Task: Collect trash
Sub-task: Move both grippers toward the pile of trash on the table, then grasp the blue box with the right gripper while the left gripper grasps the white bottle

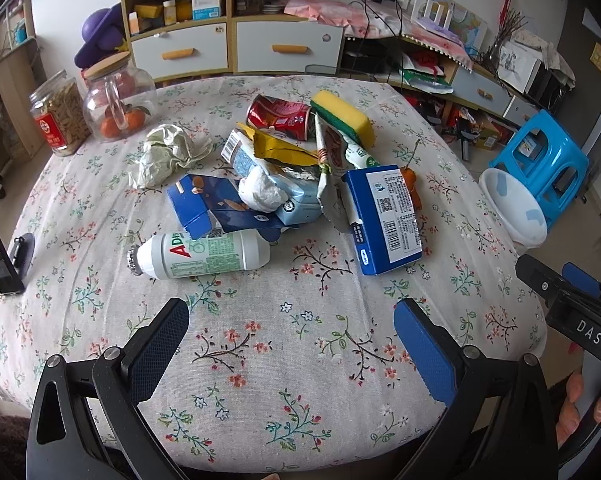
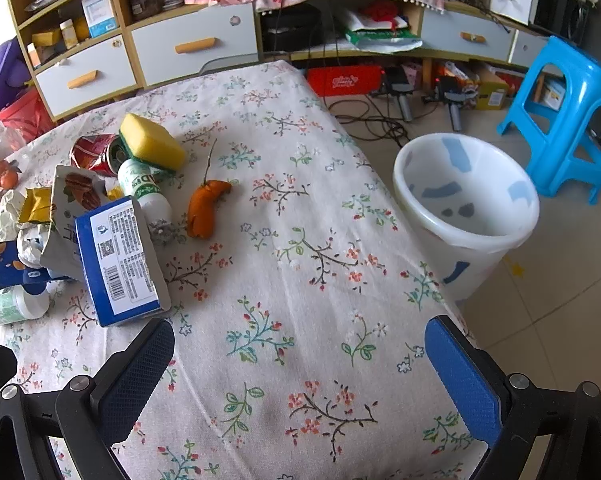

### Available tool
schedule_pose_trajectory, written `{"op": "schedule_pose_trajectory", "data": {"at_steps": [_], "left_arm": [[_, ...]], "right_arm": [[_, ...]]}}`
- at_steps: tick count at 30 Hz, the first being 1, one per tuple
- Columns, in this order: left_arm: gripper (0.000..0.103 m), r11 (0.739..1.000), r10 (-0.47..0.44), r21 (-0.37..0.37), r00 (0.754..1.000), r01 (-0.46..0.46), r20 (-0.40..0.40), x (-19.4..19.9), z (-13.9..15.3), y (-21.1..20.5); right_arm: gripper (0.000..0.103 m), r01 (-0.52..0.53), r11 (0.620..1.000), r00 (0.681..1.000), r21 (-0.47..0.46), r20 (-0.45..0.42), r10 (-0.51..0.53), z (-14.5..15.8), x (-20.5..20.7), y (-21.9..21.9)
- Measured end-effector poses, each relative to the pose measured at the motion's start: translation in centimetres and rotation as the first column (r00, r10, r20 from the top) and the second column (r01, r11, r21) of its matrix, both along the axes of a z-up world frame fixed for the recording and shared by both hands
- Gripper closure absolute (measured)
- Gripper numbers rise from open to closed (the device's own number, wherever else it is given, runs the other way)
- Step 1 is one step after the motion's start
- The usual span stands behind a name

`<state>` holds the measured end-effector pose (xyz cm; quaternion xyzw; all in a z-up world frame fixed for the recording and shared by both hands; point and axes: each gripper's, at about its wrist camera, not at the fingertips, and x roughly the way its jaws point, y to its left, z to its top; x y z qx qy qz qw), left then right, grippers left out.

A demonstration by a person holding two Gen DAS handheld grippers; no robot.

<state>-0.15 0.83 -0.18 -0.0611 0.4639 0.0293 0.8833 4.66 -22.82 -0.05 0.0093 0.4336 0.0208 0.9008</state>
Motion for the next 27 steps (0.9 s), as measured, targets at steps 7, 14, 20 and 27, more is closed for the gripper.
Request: {"op": "schedule_pose_trajectory", "data": {"at_steps": [7, 14, 20, 27], "left_arm": [[0.000, 0.999, 0.028, 0.037, 0.999, -0.028, 0.017, -0.2, -0.2, 1.2], [0.000, 0.997, 0.070, 0.031, 0.997, -0.071, 0.041, -0.5, -0.4, 3.2], [0.000, 0.994, 0.102, 0.038, 0.993, -0.104, 0.060, -0.7, -1.1, 5.6], [0.000, 0.994, 0.101, 0.042, 0.995, -0.100, -0.019, -0.6, -2.9, 8.8]], "right_arm": [[0.000, -0.002, 1.000, 1.000, -0.002, -0.004, 0.002, -0.3, 0.1, 0.1], [0.000, -0.026, 1.000, 1.000, -0.004, -0.007, 0.026, -0.4, 0.4, 1.3], [0.000, -0.077, 0.997, 0.997, 0.015, -0.018, 0.078, -1.1, 1.4, 3.0], [0.000, -0.161, 0.985, 0.984, 0.069, -0.064, 0.165, -2.9, 3.5, 6.3]]}}
